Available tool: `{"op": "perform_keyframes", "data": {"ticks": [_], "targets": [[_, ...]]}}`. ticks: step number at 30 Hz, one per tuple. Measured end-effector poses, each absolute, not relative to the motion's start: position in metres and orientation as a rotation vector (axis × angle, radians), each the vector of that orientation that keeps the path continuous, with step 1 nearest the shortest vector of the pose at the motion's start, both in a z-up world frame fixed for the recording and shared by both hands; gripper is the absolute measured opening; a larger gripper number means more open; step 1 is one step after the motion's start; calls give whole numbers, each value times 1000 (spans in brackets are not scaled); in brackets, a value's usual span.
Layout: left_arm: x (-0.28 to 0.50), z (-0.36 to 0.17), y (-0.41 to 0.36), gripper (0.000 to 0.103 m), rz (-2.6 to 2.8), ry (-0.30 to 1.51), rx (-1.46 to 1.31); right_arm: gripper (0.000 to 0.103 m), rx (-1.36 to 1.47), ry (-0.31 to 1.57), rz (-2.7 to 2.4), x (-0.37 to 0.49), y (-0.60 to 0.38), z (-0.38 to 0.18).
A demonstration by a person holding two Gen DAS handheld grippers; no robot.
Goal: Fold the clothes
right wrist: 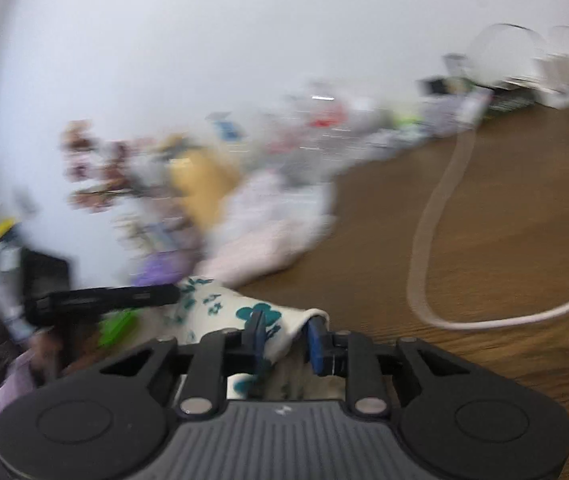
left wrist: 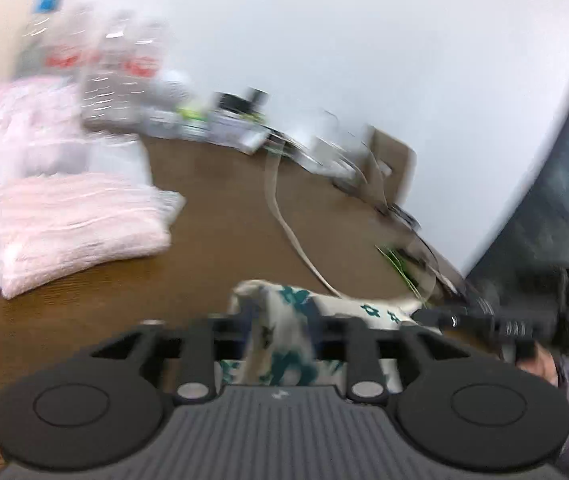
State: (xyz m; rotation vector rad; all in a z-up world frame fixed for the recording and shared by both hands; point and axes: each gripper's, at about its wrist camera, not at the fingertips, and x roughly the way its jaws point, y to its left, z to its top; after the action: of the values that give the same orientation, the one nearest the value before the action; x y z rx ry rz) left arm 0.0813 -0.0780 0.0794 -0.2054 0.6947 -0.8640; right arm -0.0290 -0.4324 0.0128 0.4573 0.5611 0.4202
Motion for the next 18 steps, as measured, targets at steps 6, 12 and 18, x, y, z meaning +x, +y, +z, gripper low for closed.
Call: {"op": "perform_keyframes", "data": {"ticks": [6,12,18], "targets": [[67,66,-74,88,-928,684,-107,86,427,467,446,-67,-427,16],[87,38,-103,71,-852,782,-141,48,524,627,346,-22,-407,-14],[63,37,-59,39,-781,864,-252,34,735,729,501,-10,-388,-34]]}}
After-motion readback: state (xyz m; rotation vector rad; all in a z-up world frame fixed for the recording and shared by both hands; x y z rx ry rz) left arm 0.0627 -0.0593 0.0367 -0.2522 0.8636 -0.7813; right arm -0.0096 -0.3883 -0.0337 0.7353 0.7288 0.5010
